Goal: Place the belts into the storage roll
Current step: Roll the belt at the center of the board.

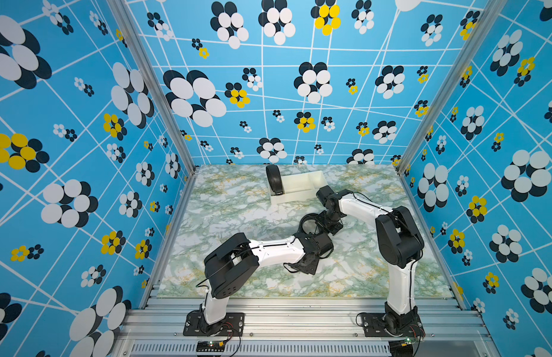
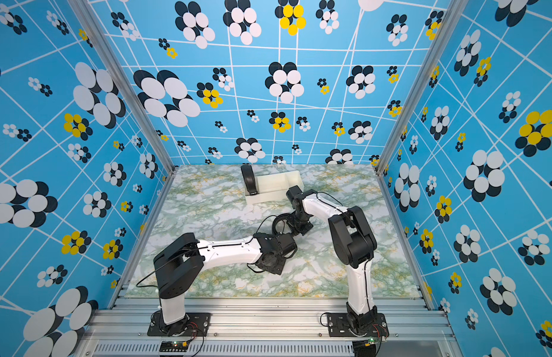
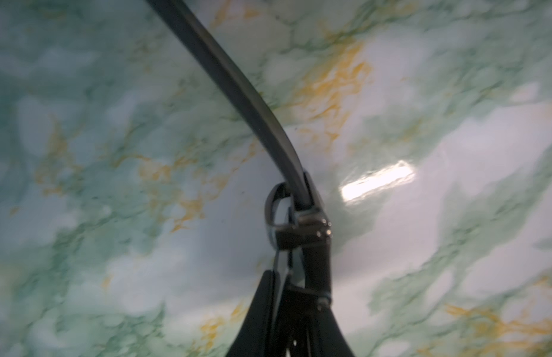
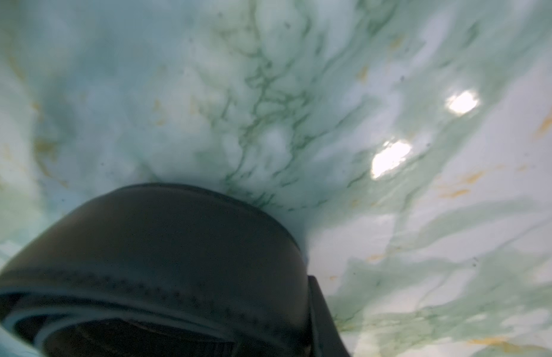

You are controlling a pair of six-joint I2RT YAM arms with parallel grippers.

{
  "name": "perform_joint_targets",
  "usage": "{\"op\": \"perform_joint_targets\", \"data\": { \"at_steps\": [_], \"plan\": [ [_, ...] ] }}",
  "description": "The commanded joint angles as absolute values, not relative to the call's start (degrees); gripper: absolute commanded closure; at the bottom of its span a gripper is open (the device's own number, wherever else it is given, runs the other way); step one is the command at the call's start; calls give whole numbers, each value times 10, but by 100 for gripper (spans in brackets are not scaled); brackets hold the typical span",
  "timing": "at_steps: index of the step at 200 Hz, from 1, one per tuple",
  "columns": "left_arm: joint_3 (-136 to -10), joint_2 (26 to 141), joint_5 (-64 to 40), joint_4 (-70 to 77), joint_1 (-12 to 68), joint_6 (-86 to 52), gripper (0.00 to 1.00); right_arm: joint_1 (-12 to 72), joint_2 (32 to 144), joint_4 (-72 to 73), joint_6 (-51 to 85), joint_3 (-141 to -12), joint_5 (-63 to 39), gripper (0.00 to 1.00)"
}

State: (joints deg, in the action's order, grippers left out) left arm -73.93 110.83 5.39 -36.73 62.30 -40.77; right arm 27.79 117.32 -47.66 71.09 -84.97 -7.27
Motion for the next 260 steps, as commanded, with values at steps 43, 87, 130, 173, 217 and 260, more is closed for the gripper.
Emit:
{"op": "perform_joint_targets", "data": {
  "at_steps": [43,87,130,173,217,260],
  "plan": [
    [-794,1198,-38,-188,651,-466,62,294,1161,-475,645,-773,-127,100],
    [-810,1192,-89,-154,651,-425,32,294,1166,-489,614,-786,-131,100],
    [-798,1063,-87,-264,649,-394,25,294,1180,-485,603,-792,-140,100],
    [-734,899,-12,-388,577,-386,25,294,1189,-471,619,-800,-145,100],
    [-703,925,-18,-356,457,-287,26,294,1197,-478,615,-823,-149,100],
    [-766,1044,-15,-343,419,-205,25,294,1202,-479,612,-825,-150,100]
  ]
}}
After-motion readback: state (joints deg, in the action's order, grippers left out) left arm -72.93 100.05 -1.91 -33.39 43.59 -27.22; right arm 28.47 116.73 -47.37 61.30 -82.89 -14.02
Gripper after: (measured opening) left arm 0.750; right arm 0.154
